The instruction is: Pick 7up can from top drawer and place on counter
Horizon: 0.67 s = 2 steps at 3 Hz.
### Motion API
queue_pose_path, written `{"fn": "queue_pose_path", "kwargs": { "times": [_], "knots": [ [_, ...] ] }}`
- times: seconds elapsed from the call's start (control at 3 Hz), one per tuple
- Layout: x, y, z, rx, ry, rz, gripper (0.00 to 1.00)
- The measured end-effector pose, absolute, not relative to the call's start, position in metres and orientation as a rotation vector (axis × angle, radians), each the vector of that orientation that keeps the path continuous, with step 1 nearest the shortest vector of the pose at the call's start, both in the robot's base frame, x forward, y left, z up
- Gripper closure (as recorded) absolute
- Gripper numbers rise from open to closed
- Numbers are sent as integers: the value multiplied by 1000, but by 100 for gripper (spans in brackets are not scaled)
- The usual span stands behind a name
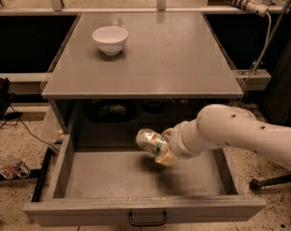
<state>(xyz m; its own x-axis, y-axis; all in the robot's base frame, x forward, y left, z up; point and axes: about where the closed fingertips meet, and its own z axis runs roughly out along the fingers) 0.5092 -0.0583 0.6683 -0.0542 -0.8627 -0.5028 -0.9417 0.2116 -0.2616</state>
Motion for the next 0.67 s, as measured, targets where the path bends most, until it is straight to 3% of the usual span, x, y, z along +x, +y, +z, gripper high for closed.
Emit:
{"fn": "queue_pose_path", "kwargs": {
  "times": [0.67],
  "knots": [
    [498, -88, 772, -1703, 1820, 92, 100]
  ]
}}
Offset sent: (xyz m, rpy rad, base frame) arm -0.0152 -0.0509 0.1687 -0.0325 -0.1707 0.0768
